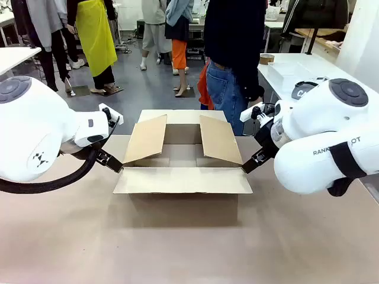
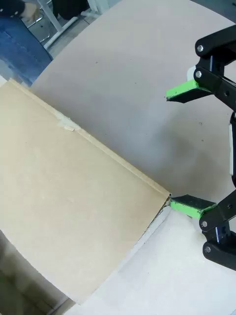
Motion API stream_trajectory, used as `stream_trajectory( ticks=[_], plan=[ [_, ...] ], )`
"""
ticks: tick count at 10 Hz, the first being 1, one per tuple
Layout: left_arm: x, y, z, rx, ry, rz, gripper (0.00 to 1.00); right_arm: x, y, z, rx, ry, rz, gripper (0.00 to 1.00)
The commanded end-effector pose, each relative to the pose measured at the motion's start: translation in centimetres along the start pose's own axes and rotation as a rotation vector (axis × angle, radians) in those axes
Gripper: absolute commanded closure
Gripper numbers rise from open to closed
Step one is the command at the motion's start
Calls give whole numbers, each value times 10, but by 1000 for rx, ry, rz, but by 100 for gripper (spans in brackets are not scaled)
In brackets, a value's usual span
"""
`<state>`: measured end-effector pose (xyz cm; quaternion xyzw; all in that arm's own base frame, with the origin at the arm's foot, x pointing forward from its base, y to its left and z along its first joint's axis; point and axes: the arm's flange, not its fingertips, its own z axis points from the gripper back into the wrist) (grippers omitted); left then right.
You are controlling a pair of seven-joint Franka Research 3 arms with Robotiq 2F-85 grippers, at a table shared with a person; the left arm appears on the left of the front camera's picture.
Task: Pack the gift set into the box.
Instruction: Place both hands on the side flaps of the Package Box and spread them outward.
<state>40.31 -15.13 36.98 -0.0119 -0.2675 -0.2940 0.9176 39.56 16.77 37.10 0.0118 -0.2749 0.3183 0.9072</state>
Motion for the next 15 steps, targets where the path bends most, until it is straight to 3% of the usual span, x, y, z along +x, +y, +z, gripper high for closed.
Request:
stream_trajectory(
  ticks=[1, 14, 15],
  plan=[
    [0, 0, 0, 0, -1, 0, 0, 0, 0, 0, 0, 0, 0, 0],
    [0, 0, 0, 0, 0, 1, 0, 0, 0, 0, 0, 0, 1, 0],
    [-4, 1, 30, -53, -33, -29, 0, 0, -3, 22, -22, 14, -13, 0]
  ],
)
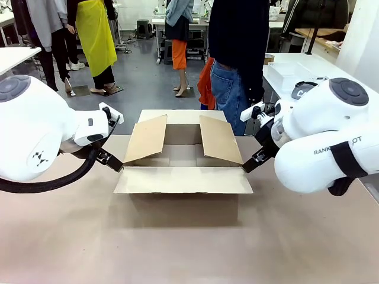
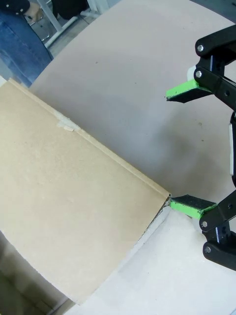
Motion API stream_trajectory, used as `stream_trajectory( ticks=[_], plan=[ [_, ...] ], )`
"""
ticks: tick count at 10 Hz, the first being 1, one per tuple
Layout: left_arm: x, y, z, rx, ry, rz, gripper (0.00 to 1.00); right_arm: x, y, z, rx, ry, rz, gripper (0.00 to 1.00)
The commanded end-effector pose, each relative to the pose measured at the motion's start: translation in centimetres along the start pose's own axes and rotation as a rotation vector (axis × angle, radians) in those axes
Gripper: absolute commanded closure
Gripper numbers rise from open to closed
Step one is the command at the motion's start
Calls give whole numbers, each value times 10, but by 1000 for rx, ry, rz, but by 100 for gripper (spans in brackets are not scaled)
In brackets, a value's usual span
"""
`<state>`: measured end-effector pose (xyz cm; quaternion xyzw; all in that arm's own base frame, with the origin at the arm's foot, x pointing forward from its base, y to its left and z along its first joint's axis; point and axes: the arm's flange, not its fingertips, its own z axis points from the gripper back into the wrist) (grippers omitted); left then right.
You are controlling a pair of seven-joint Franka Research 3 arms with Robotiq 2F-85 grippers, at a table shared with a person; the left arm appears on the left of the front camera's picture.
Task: Pack the gift set into the box.
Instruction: Place both hands on the side flaps of the Package Box and spread them outward.
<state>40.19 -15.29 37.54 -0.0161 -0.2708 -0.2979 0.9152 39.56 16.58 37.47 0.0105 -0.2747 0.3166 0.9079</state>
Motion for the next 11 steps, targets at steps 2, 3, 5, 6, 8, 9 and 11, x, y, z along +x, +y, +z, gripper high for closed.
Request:
stream_trajectory(
  ticks=[2, 3, 5, 6, 8, 9, 11],
  plan=[
    [-23, 8, 103, -62, -99, -16, 0, -6, -13, 75, -13, 21, -36, 0],
    [-35, 13, 142, -47, -149, 36, 0, -15, -25, 105, 31, 32, -95, 0],
    [-67, 37, 176, -178, -162, 154, 0, -41, -61, 151, 101, 0, -329, 0],
    [-84, 63, 182, -273, -153, 284, 0, -58, -90, 172, 177, -78, -540, 0],
    [-136, 139, 184, -663, -267, 598, 0, -116, -164, 202, 506, -198, -967, 0],
    [-167, 176, 174, -794, -352, 775, 0, -151, -193, 203, 665, -284, -1075, 0],
    [-226, 227, 127, -1003, -512, 1073, 0, -226, -251, 168, 845, -426, -1328, 0]
  ],
)
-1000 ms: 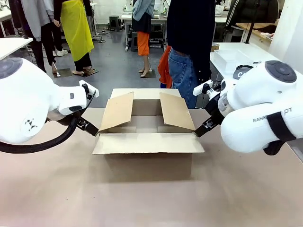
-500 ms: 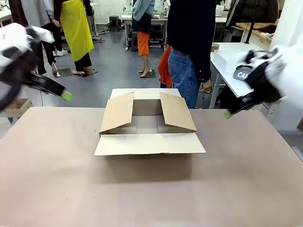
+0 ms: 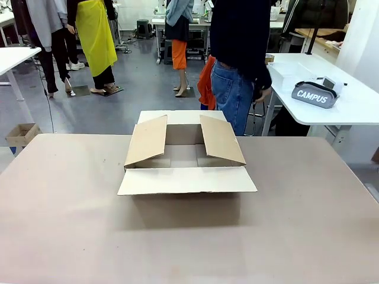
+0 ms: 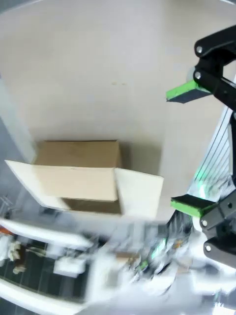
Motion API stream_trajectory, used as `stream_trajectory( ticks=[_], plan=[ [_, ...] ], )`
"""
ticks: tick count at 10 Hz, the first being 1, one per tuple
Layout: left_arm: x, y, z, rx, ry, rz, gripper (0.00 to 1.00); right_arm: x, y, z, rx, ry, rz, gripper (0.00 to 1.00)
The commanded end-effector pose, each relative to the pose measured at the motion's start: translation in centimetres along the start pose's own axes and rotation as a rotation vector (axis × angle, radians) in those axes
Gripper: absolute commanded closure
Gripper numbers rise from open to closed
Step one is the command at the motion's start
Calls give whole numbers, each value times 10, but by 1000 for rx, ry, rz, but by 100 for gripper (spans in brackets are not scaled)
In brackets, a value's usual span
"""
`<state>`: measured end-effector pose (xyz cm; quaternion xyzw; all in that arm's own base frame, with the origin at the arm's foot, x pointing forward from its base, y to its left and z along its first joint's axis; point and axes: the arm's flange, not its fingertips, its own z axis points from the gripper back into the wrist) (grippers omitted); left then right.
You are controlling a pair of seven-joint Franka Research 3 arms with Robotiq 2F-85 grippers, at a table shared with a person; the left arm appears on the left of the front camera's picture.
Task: Pack the gift set into the box.
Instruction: Place both hands on the side flaps of the Package Box and spread them outward.
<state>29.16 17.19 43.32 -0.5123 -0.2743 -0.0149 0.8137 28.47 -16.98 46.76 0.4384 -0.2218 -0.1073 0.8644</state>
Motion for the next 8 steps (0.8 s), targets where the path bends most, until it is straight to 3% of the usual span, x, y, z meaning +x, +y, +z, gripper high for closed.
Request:
stream_trajectory(
  ticks=[1, 2, 3, 5, 6, 7, 8],
  plan=[
    [-1, 66, -19, -237, -237, 360, 0, 27, -75, -8, 343, -198, -380, 0],
    [0, 0, 0, 0, 0, 0, 0, 25, -102, -16, 297, -249, -382, 0],
    [0, 0, 0, 0, 0, 0, 0, 0, -50, 11, 85, -62, -152, 0],
    [0, 0, 0, 0, 0, 0, 0, 0, -50, 11, 85, -62, -152, 0],
    [0, 0, 0, 0, 0, 0, 0, 1, -85, 3, 130, -99, -267, 0],
    [5, 3, -8, -1, 20, 34, 0, -1, -56, -11, 4, -149, -39, 0],
    [20, -37, -32, 142, 76, -20, 0, -2, -6, -37, -185, -150, 57, 0]
  ],
)
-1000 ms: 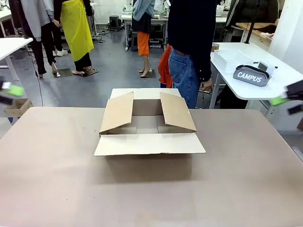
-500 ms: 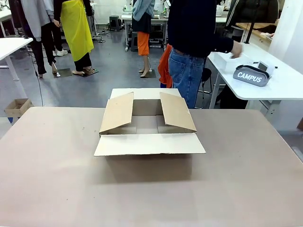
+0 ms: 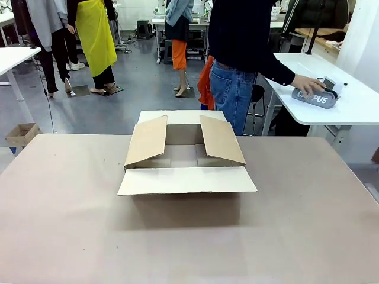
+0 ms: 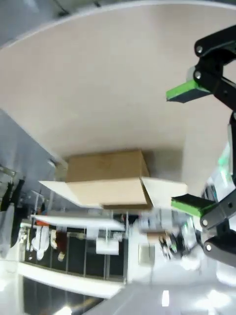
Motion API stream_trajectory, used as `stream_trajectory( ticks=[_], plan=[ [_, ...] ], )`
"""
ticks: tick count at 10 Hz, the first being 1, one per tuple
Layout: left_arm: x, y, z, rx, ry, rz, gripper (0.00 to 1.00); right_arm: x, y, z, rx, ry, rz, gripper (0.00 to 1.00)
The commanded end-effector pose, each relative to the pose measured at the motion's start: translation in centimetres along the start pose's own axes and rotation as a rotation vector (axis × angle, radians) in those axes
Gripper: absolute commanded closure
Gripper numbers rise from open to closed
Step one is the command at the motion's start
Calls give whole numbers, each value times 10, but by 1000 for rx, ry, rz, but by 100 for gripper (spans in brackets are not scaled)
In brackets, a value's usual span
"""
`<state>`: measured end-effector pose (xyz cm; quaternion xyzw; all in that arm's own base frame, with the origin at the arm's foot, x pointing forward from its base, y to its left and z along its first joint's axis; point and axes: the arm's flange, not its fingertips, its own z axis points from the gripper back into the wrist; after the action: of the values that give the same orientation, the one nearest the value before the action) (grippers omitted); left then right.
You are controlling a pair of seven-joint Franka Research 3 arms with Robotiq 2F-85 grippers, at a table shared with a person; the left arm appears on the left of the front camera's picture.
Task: Pack the gift set into the box.
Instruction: Place both hands on the side flaps of the Package Box and spread them outward.
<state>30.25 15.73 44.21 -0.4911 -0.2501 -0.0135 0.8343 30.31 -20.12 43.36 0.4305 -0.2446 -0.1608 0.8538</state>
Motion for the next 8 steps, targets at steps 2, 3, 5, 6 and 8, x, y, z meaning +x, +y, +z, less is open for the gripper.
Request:
stream_trajectory(
  ticks=[2, 3, 5, 6, 8],
  plan=[
    [52, -132, -83, 315, 218, -135, 0, -52, 151, -108, -303, -26, 469, 0],
    [71, -176, -124, 417, 291, -44, 0, -68, 189, -157, -308, 5, 590, 0],
    [88, -238, -203, 551, 356, -32, 0, -123, 236, -248, -314, 126, 822, 0],
    [89, -249, -234, 606, 429, -63, 0, -152, 242, -271, -317, 144, 920, 0],
    [89, -255, -280, 667, 482, -51, 0, -193, 236, -286, -254, 56, 1085, 0]
  ],
)
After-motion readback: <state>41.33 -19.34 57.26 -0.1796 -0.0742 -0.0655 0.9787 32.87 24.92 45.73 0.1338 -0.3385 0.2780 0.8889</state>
